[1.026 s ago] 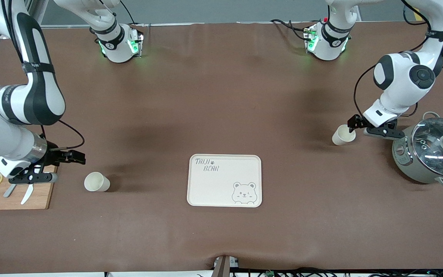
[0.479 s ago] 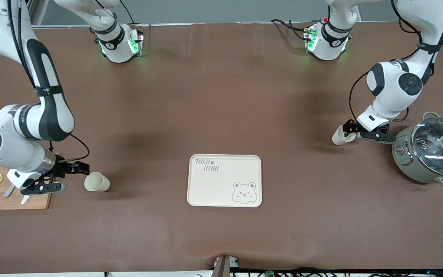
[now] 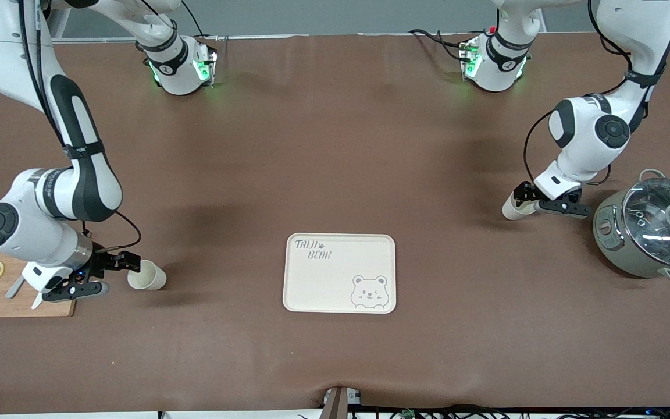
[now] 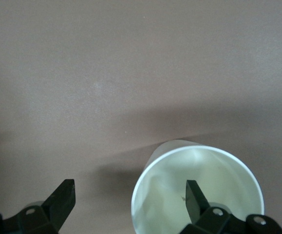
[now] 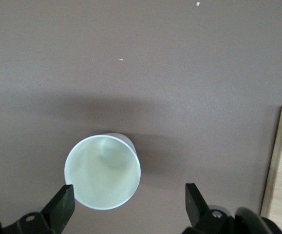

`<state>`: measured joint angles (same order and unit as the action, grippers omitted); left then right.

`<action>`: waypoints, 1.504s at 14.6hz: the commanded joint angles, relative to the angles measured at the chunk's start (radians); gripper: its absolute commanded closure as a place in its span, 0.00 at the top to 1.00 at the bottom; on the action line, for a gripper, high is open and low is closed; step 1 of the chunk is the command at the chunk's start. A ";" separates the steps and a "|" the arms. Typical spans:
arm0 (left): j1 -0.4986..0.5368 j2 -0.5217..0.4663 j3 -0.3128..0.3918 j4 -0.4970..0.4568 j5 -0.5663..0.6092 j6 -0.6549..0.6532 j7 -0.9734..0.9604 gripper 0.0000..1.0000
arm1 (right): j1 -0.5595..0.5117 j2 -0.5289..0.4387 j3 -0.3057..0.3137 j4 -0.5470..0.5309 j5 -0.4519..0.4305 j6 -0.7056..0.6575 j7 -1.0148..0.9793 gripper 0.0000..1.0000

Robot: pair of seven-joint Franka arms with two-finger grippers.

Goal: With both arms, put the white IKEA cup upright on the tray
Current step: 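Lift both white cups off the table with both grippers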

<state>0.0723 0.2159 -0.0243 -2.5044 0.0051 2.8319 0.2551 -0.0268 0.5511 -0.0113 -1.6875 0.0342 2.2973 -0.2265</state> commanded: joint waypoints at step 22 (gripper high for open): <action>-0.006 0.016 -0.115 0.097 -0.022 -0.003 -0.212 0.00 | -0.016 0.082 0.010 0.009 0.007 0.117 -0.082 1.00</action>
<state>0.0710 0.2189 -0.0938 -2.4690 0.0034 2.8594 0.1260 -0.0388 0.6187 -0.0078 -1.6855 0.0342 2.3918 -0.2886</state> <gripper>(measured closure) 0.965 0.000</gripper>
